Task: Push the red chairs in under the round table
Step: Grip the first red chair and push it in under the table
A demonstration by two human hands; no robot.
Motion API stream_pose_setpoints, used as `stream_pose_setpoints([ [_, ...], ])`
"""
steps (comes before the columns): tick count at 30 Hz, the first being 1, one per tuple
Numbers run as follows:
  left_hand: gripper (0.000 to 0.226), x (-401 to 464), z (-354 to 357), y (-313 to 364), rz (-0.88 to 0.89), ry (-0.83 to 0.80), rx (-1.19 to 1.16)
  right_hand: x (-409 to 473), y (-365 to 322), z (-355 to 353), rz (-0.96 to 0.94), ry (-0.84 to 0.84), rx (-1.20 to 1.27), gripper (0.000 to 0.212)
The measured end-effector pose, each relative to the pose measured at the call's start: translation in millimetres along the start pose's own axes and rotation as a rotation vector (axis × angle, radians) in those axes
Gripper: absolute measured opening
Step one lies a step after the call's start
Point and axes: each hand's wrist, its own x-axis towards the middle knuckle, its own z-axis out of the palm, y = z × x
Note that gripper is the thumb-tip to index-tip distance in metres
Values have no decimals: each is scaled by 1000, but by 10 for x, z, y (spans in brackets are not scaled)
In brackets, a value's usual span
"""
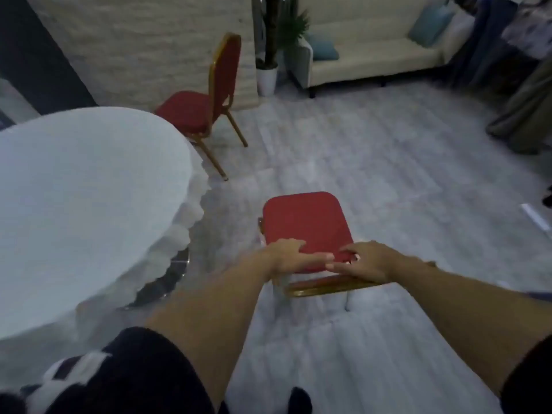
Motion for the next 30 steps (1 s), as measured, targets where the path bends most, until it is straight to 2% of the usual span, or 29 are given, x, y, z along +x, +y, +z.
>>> stream_pose_setpoints([
  [2, 109, 41, 303, 121, 62, -150, 10, -22, 84, -7, -67, 25, -20, 128],
  [3, 101, 16, 506, 138, 67, -156, 25, -21, 170, 13, -87, 37, -13, 126],
  [5, 79, -14, 773, 123, 58, -78, 69, -54, 283, -20, -103, 13, -32, 120],
  [7, 44, 53, 858, 96, 35, 11, 147, -141, 453, -39, -93, -27, -84, 109],
  [8, 29, 81, 842, 103, 26, 13, 192, -193, 519, -41, -66, -46, -124, 105],
  [10, 15, 115, 810, 130, 22, -12, 300, -239, 612, -1, -55, -36, -151, 97],
  [14, 7, 179, 810, 117, 12, -90, 299, -200, 738, 88, -89, 29, -168, 76],
  [18, 4, 220, 821, -10, 75, -78, 274, -156, 856, 120, -91, 38, -221, 46],
  [22, 10, 155, 848, -17, 82, -33, 275, -91, 951, 181, -142, 46, -242, 38],
  [25, 31, 168, 874, -33, 36, -35, 267, -9, 1037, 167, -198, 13, -270, 40],
  [30, 20, 148, 850, 113, -96, 28, 303, 163, 1104, 6, -360, -41, -388, 32],
])
